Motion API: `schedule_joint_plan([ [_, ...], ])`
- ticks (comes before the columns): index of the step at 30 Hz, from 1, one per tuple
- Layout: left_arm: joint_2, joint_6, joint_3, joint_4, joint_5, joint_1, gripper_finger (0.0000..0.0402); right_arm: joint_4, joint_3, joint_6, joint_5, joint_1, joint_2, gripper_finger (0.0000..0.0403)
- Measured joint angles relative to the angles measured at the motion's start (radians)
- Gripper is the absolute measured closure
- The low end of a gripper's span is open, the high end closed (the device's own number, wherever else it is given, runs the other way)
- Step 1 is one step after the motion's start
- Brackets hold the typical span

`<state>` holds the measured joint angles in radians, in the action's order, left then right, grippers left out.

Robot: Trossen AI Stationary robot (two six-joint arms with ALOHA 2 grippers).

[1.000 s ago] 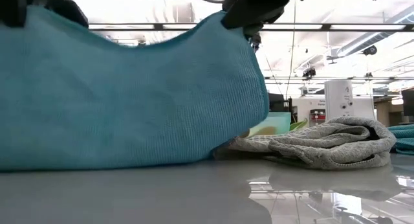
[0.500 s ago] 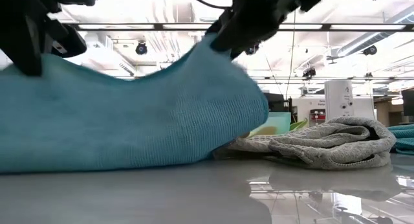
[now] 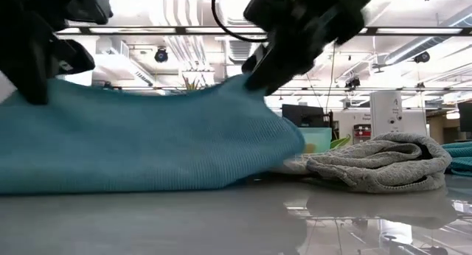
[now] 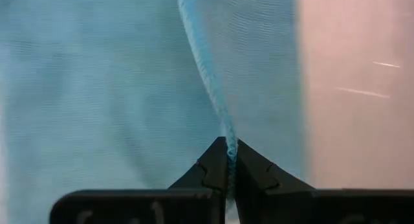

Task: Fold microfiber towels
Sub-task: Fold the left blue microfiber cloth

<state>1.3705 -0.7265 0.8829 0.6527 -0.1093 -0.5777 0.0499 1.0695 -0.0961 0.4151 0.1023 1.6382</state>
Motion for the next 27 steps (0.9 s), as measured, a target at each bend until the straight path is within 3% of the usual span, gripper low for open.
schedule_joint_plan([
  [4, 0.0, 0.002, -0.005, -0.169, 0.18, -0.006, 0.0402, -0.004, 0.017, 0.043, 0.28, 0.005, 0.0, 0.0394],
  [7, 0.0, 0.025, -0.005, -0.278, 0.235, -0.017, 0.0402, -0.007, 0.031, 0.08, 0.37, 0.009, 0.0, 0.0394],
  [16, 0.03, -0.046, -0.031, -0.268, 0.175, -0.026, 0.0402, 0.01, 0.004, 0.19, 0.1, 0.022, 0.022, 0.0394],
  [23, 0.035, -0.048, -0.034, -0.014, -0.001, -0.014, 0.0402, 0.005, 0.012, 0.174, -0.095, -0.015, 0.04, 0.0394],
  [27, 0.035, -0.045, -0.037, 0.101, -0.101, 0.004, 0.0402, -0.001, 0.023, 0.154, -0.129, -0.054, 0.04, 0.0394],
])
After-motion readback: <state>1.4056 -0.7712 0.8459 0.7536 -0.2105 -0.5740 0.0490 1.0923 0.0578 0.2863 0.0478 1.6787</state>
